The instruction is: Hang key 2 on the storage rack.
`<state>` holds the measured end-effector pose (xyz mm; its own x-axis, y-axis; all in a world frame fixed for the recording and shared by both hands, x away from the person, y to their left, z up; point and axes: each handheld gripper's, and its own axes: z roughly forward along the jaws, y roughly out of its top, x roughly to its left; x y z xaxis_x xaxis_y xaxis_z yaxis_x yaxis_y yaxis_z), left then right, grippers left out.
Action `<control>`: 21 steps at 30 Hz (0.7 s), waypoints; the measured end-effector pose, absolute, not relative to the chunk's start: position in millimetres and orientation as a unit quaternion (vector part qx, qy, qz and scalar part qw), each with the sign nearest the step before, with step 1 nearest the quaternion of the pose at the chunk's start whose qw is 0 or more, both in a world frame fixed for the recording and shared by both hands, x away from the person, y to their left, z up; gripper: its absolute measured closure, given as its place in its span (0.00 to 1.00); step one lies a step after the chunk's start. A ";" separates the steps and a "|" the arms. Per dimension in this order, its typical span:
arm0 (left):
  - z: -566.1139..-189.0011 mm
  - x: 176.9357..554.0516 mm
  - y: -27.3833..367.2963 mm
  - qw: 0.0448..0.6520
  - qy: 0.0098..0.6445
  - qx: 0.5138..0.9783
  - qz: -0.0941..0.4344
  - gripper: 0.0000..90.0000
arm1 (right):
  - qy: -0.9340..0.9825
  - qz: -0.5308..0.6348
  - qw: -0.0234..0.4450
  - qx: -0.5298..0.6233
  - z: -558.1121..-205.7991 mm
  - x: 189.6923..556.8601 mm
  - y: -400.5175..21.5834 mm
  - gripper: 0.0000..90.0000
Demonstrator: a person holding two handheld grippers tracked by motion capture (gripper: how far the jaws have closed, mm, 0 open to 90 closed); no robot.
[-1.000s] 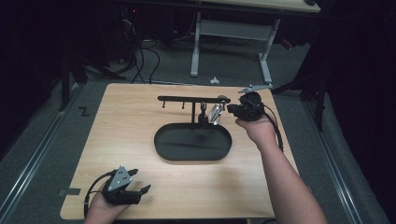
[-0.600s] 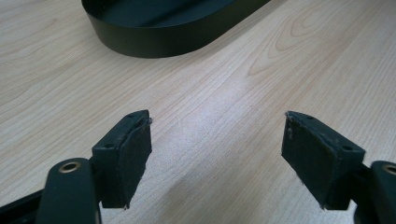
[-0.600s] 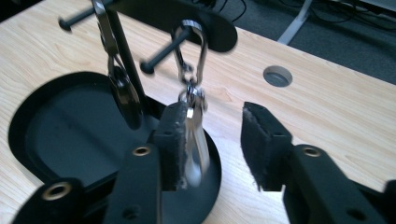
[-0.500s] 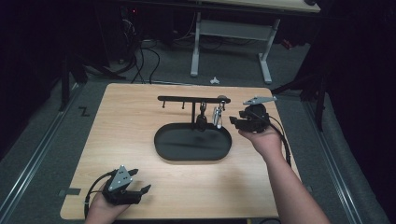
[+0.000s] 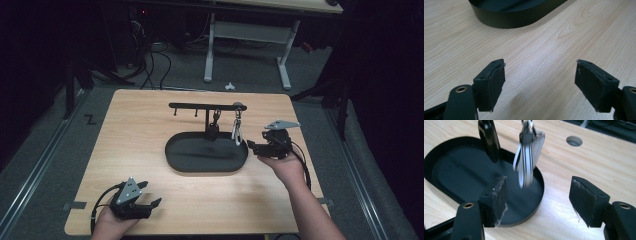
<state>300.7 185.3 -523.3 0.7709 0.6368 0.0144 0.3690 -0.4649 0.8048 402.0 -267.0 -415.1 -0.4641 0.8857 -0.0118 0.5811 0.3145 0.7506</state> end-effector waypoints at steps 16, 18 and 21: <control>-524.6 300.7 184.4 0.422 0.303 0.840 0.159 0.27 | 0.765 0.351 0.223 0.491 -481.1 346.5 -277.1 0.30; -524.9 301.1 184.6 0.423 0.303 0.840 0.158 0.27 | 0.761 0.355 0.223 0.495 -487.8 340.1 -278.1 0.30; -525.1 301.7 185.1 0.423 0.304 0.839 0.156 0.27 | 0.751 0.365 0.234 0.498 -513.5 317.0 -283.3 0.32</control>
